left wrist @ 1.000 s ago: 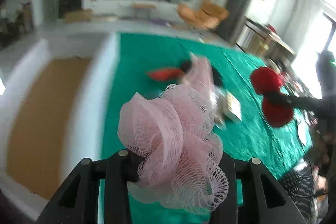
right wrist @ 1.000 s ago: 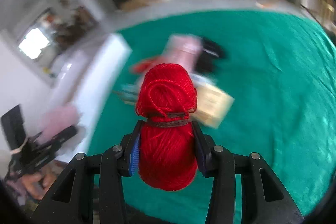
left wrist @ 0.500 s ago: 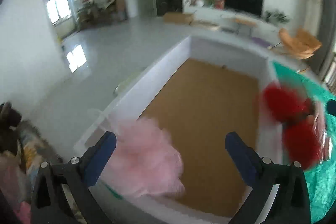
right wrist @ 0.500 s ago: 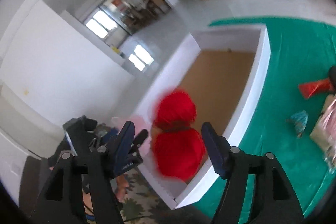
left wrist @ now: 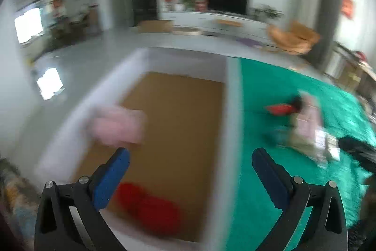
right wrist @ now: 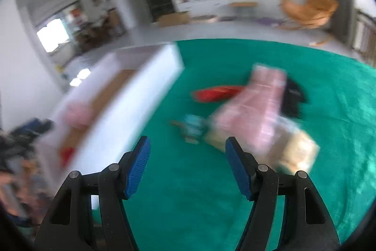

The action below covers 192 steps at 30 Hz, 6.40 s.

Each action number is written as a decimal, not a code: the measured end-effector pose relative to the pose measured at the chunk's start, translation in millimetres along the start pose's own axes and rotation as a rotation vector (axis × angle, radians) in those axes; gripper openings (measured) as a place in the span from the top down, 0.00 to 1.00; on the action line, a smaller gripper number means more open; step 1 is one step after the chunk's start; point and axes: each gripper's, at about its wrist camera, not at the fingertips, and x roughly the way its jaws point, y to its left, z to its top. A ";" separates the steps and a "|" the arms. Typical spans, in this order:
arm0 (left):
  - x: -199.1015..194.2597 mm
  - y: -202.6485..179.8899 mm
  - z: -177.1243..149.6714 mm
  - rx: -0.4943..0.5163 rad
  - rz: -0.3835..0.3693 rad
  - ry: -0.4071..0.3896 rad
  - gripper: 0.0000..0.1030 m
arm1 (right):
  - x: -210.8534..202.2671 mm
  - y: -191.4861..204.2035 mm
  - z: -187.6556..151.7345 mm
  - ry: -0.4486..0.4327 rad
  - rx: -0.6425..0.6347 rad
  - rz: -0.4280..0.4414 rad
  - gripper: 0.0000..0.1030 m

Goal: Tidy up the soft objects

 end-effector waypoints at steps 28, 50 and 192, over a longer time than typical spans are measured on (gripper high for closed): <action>180.5 -205.9 -67.1 0.247 -0.148 0.173 0.00 | -8.1 -179.6 -117.0 0.047 0.197 -0.442 0.31; 180.9 -205.6 -67.2 0.247 -0.148 0.173 0.00 | -9.0 -179.1 -119.2 0.052 0.188 -0.450 0.27; 190.6 -169.1 -61.6 0.244 -0.143 0.169 0.00 | 45.7 -156.0 -10.8 0.158 0.255 -0.212 0.24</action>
